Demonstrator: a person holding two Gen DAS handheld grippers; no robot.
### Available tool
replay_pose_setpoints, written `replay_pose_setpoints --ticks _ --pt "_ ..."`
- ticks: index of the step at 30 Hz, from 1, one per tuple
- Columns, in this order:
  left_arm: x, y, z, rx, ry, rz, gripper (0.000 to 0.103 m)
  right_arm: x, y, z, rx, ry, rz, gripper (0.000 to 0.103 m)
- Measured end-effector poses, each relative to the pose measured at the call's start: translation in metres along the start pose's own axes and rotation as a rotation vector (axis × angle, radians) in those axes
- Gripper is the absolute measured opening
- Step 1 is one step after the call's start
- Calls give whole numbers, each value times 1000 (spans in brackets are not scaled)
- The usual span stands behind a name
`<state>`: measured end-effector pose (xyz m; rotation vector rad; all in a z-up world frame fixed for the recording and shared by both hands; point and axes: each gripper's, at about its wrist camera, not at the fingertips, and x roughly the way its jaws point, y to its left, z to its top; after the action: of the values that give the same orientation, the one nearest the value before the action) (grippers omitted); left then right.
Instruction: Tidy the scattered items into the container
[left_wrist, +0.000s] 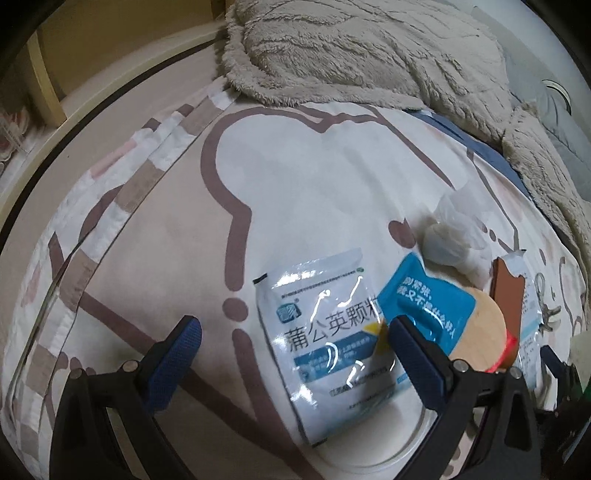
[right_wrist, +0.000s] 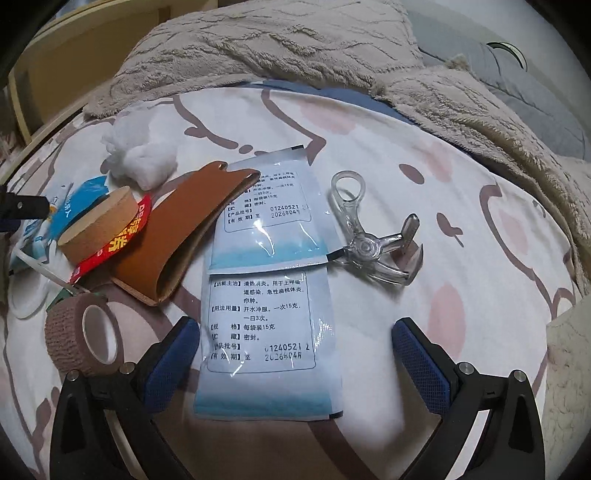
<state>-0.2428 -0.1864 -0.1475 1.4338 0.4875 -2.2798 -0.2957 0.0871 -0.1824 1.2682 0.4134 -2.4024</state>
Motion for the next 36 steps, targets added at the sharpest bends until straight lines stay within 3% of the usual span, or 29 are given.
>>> replay_pose_setpoints --ticks 7,14,21,24,27,32,36 --pt "11 -11 3 -6 13 90 103 0 -1 -3 3 -27 -1 103" --pt "20 -25 0 63 38 203 103 -1 -2 -6 6 -60 1 103" --pt "17 -22 -6 121 27 191 103 -6 0 -12 2 -102 -25 103" --pt "14 -19 -9 158 22 167 102 -9 3 -13 -12 -113 -24 97" --pt "11 -18 -10 201 18 143 93 -12 6 -15 -30 -125 -3 85" --pt "2 -15 -14 265 12 94 66 -16 15 -17 -67 -140 12 67" --pt "-5 -1 -17 289 7 44 61 -21 19 -21 -69 -145 14 61"
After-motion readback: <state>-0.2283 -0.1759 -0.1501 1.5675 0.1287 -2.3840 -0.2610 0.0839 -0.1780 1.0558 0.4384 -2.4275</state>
